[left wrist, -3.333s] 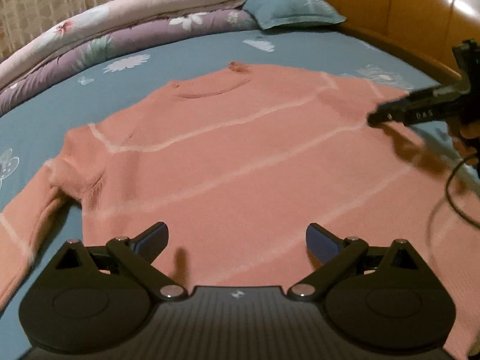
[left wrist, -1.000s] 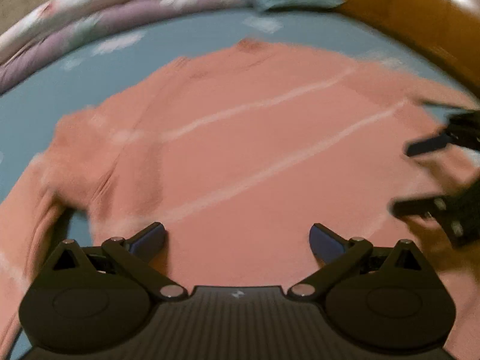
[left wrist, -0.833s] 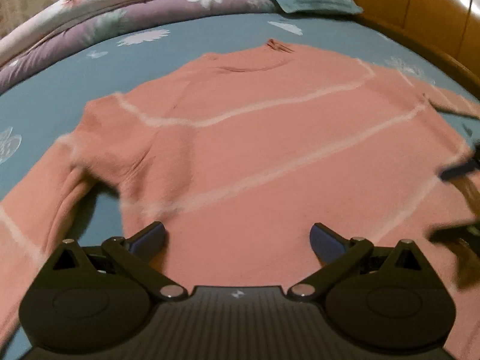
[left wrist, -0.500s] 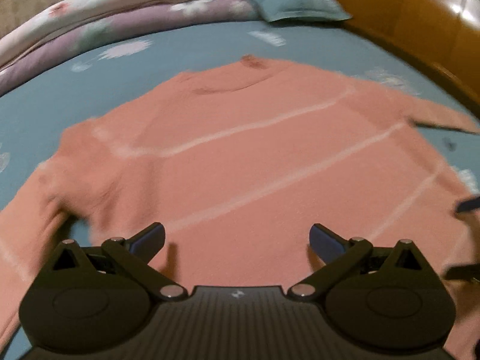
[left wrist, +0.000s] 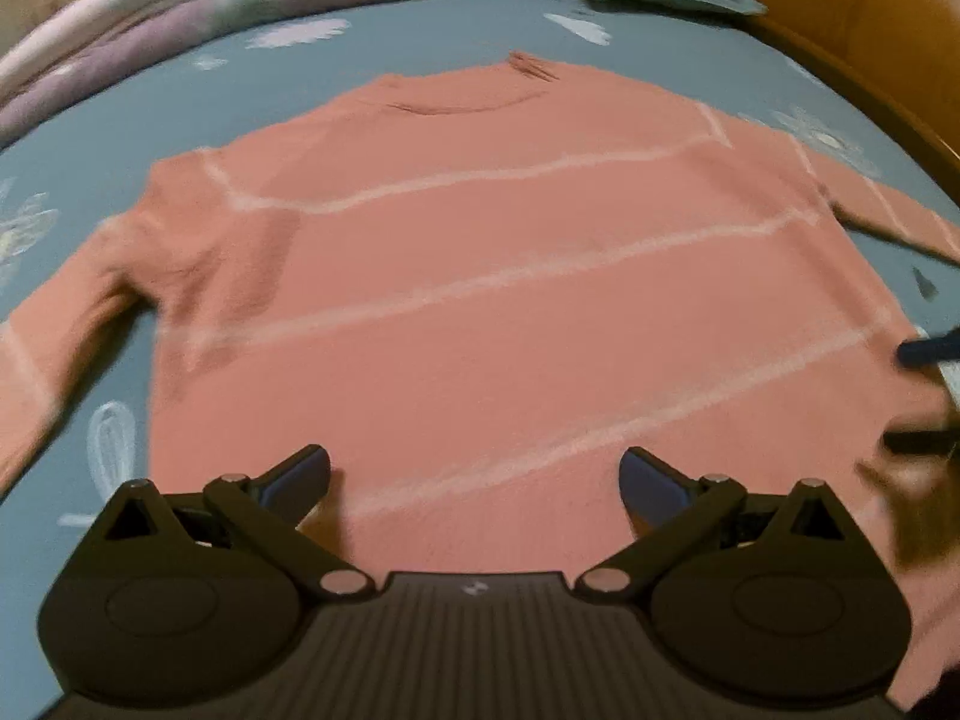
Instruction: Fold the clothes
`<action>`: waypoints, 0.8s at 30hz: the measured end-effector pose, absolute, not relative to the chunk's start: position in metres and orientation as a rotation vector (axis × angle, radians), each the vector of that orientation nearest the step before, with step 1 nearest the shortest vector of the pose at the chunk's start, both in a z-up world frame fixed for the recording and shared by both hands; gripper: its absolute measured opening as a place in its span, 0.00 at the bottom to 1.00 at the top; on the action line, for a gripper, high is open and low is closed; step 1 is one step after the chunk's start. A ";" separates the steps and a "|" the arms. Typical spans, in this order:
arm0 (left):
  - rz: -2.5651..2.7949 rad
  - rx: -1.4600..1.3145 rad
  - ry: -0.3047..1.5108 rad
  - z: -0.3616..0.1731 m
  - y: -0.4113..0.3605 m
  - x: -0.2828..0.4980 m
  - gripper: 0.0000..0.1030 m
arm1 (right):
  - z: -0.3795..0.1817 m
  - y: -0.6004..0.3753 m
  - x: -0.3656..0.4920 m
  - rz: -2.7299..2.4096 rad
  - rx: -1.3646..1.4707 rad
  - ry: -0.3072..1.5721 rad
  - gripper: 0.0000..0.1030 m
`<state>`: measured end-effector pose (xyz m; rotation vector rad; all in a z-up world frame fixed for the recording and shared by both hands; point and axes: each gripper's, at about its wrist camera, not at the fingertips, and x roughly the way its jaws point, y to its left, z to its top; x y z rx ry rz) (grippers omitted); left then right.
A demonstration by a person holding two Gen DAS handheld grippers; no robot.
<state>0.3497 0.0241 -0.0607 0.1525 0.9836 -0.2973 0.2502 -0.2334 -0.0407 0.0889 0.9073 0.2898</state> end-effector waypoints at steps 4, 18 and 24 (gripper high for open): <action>-0.215 0.125 1.009 -0.055 0.009 0.338 0.99 | -0.019 -0.302 0.288 0.180 0.104 0.770 1.00; -0.121 0.171 1.023 -0.043 -0.034 0.311 0.99 | -0.068 -0.440 0.364 -0.031 0.190 0.772 0.99; -0.106 0.162 1.043 -0.045 -0.039 0.315 0.99 | -0.037 -0.406 0.373 0.169 0.286 0.711 1.00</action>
